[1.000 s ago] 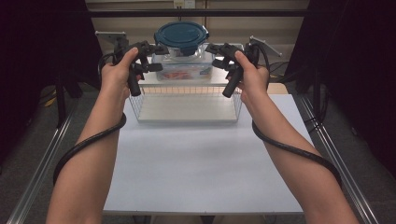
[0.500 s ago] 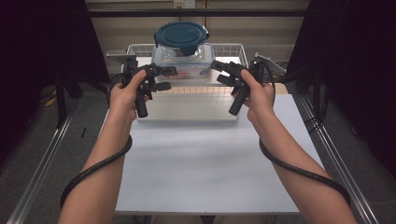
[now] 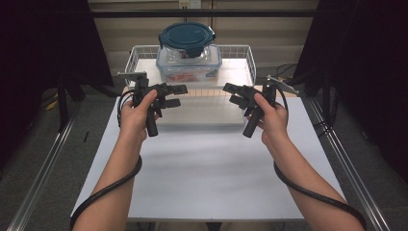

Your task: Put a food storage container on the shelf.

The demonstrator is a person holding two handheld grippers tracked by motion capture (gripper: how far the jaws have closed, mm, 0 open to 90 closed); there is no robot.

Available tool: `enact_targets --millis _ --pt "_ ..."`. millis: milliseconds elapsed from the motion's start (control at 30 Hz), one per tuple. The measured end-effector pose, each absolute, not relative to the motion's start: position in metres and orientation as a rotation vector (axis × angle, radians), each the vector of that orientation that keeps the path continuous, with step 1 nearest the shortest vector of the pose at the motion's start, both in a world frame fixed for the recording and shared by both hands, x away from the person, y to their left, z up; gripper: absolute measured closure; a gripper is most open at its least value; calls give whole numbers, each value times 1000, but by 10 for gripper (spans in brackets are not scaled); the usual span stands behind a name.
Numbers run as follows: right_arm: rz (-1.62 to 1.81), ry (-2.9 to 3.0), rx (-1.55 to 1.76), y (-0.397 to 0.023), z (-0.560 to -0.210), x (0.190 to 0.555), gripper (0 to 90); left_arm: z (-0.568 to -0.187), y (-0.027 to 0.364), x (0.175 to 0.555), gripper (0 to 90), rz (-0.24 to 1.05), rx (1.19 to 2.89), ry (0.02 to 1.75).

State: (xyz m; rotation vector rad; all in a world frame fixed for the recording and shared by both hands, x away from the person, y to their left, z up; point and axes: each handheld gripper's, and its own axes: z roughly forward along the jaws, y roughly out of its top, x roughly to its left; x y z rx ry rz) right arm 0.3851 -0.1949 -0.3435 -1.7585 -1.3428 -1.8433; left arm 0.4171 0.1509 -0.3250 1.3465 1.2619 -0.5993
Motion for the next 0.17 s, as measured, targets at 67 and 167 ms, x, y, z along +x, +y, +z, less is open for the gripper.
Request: enact_targets --millis 67,167 --pt "-1850 -1351 -1753 -197 -347 381 236 -329 149 414 186 -604 1346 1260" --pt "-1848 -1361 -1750 -201 -353 375 234 -334 147 411 180 -608 1346 1254"
